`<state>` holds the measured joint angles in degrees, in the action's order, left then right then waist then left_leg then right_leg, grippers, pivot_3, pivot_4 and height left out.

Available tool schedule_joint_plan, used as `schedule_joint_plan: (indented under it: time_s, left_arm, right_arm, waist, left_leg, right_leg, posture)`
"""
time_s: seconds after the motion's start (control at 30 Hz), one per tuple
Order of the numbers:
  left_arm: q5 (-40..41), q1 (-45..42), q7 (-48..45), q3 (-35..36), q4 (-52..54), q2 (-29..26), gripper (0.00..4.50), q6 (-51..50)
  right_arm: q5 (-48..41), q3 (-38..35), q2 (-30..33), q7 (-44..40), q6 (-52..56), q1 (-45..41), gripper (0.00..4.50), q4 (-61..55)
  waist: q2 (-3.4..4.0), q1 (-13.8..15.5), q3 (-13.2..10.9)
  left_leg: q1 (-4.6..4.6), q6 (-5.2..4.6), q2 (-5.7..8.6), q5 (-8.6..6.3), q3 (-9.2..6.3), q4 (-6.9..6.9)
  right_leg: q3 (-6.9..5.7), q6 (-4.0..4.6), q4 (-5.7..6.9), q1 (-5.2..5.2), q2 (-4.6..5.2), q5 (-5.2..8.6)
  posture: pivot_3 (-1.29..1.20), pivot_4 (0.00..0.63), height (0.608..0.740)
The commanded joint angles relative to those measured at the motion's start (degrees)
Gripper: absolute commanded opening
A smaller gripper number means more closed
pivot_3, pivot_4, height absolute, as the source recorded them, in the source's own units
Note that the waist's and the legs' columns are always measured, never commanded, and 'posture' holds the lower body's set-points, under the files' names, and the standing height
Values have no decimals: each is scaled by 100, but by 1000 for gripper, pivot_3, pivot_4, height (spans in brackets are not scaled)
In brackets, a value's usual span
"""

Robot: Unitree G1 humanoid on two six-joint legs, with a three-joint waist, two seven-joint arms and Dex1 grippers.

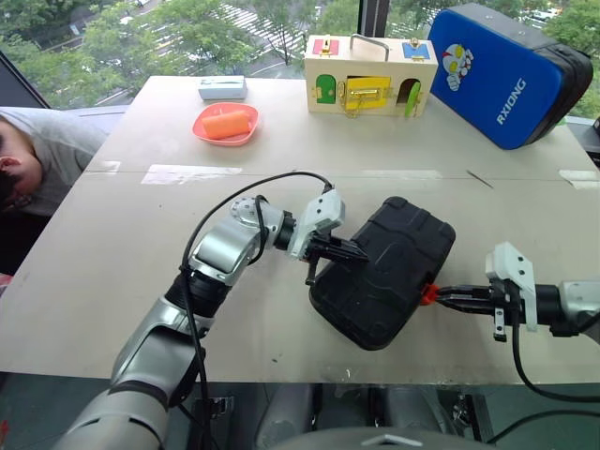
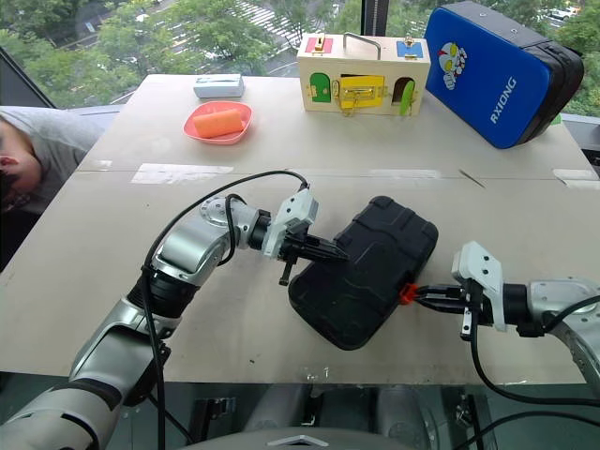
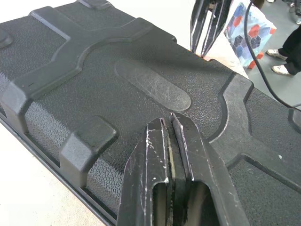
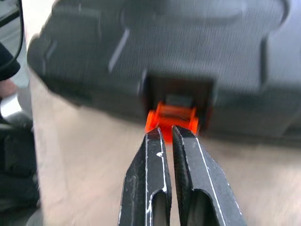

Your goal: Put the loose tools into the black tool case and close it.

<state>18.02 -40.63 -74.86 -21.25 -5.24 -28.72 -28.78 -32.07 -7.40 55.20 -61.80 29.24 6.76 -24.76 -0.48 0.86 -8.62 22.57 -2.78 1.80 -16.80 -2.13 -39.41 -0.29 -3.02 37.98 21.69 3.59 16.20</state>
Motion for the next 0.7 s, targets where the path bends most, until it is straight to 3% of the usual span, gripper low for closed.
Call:
schedule_joint_plan:
  time_s: [0.03, 0.17, 0.37, 0.47, 0.7]
  left_arm:
    - [-237, 24, 5, -166, -148, 11, 31, 27]
    - [-263, -37, -18, -204, -234, 115, 31, 88]
    - [-407, -139, -54, -293, -423, 260, 31, 300]
    - [-616, -201, -72, -438, -580, 314, 31, 529]
    - [-988, -221, -121, -661, -874, 333, 31, 939]
  right_arm:
    - [-118, -492, 56, -53, -44, 173, 0, -132]
    - [10, -656, 22, -55, -99, 506, 0, -146]
    - [462, -190, -238, 121, -360, 664, 0, -17]
    - [813, 215, -443, 262, -571, 488, 0, 168]
    - [599, 409, -659, 378, -274, -465, 0, 18]
  waist:
    - [0, -2, 0]
    - [-1, 17, 0]
    - [-1, 0, 1]
    - [-2, -6, 1]
    - [1, -8, 3]
  left_leg:
    - [0, 0, 0, 0, 0, 0]
    - [-1, 0, 0, 0, 0, -1]
    - [-1, -1, 2, 0, -1, -2]
    - [-4, 0, 1, 0, 0, -1]
    - [-9, 0, 2, 1, 1, -2]
  right_leg:
    - [0, 0, 1, 0, 0, 0]
    - [-1, 0, 1, -1, 0, 0]
    - [-1, 0, 1, -3, 1, 0]
    - [-1, 0, 2, -2, -1, 0]
    - [1, 0, 3, -5, -2, 0]
  posture:
    - [0, 150, 735]
    - [0, 150, 735]
    - [0, 150, 735]
    - [0, 150, 735]
    - [0, 150, 735]
